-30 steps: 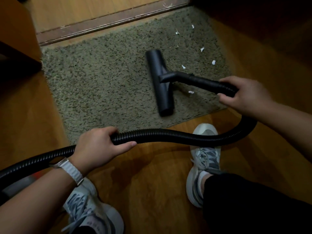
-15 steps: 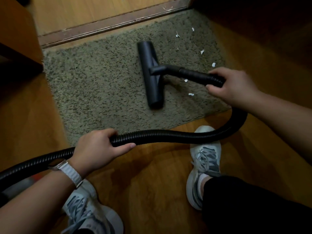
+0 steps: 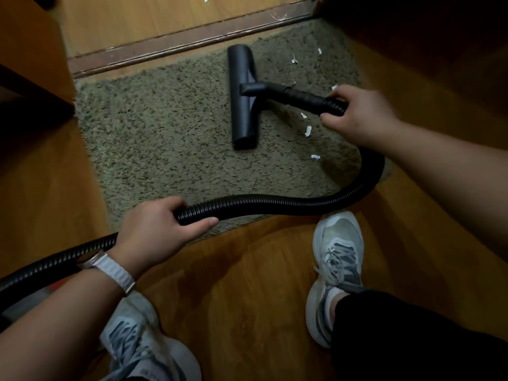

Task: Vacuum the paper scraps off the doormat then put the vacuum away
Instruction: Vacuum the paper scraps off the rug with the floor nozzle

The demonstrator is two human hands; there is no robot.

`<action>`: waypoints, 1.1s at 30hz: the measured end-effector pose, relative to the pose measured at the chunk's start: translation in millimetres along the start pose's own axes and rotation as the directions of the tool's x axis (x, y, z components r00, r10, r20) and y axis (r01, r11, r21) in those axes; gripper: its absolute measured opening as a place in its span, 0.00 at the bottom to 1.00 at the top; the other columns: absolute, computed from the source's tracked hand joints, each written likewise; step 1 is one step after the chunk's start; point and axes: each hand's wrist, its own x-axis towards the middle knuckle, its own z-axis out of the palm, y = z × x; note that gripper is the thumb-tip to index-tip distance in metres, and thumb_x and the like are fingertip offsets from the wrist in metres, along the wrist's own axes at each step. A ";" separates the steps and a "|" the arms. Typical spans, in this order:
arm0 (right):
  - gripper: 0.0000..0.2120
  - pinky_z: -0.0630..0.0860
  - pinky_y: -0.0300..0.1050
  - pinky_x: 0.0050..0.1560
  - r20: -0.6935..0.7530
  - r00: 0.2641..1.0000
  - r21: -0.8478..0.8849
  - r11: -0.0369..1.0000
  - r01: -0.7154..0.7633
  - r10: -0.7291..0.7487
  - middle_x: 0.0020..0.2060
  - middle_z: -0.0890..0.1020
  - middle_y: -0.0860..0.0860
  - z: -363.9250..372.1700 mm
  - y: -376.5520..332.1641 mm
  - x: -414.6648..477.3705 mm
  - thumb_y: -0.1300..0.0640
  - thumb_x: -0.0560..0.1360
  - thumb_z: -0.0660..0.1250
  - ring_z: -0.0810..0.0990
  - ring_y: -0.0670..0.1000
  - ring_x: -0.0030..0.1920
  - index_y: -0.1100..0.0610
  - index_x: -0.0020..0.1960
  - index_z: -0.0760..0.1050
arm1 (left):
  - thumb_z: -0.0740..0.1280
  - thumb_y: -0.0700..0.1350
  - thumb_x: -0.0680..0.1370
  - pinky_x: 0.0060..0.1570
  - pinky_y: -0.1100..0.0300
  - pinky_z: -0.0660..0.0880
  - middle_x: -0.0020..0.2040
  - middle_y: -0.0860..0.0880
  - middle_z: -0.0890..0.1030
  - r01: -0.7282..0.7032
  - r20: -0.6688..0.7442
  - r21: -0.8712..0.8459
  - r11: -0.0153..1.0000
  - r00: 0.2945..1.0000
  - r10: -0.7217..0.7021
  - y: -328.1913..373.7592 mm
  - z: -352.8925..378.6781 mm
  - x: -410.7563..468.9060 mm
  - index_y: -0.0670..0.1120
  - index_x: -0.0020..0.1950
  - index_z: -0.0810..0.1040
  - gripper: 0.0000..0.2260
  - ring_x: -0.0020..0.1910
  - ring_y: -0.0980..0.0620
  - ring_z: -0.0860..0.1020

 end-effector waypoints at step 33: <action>0.21 0.78 0.51 0.46 0.054 0.973 0.040 0.973 -0.228 0.226 0.47 0.78 0.50 -39.1 110.9 -114.1 0.49 0.73 0.73 0.78 0.50 0.42 0.47 0.63 0.72 | 0.59 0.77 0.62 0.27 0.59 0.73 0.32 0.54 0.80 -0.227 -0.085 0.011 0.974 0.970 0.228 22.0 26.5 -17.1 0.53 0.45 0.81 0.31 0.31 0.49 0.81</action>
